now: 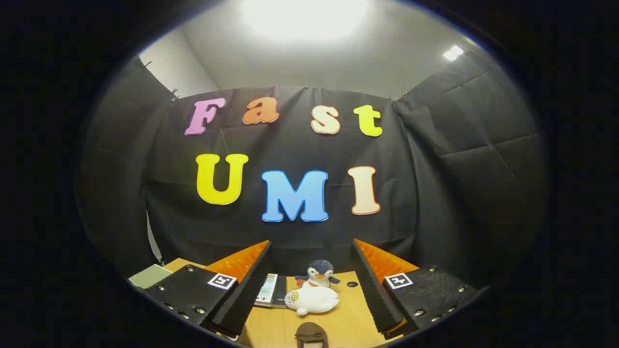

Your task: Open the storage box then place both shoes into the box .Put the left shoe in first, then the right shoe, with the right side of both shoes facing outward in a uniform manner.

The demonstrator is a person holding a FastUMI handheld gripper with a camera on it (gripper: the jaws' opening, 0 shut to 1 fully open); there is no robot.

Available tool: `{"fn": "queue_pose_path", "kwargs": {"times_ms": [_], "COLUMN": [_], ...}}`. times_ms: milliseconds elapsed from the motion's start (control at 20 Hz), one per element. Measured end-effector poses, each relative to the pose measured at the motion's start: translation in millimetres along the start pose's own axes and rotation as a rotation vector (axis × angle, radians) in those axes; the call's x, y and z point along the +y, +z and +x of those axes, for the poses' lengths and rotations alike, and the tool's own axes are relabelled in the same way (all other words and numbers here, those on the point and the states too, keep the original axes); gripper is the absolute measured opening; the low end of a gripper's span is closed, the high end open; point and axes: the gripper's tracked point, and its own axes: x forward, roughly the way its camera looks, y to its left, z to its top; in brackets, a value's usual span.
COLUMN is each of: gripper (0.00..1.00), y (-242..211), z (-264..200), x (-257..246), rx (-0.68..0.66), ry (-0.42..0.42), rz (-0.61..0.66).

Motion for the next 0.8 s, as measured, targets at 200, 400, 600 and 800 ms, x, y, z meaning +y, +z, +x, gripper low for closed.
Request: {"fn": "queue_pose_path", "kwargs": {"times_ms": [200, 400, 600, 800], "gripper": [0.96, 0.96, 0.96, 0.96], "y": [-2, 4, 8, 6], "z": [4, 6, 7, 10], "x": [9, 9, 12, 8], "rx": [0.013, 0.002, 0.003, 0.014], "ry": [0.019, 0.01, 0.014, 0.001], "rz": [0.004, 0.032, 0.065, 0.062]}}
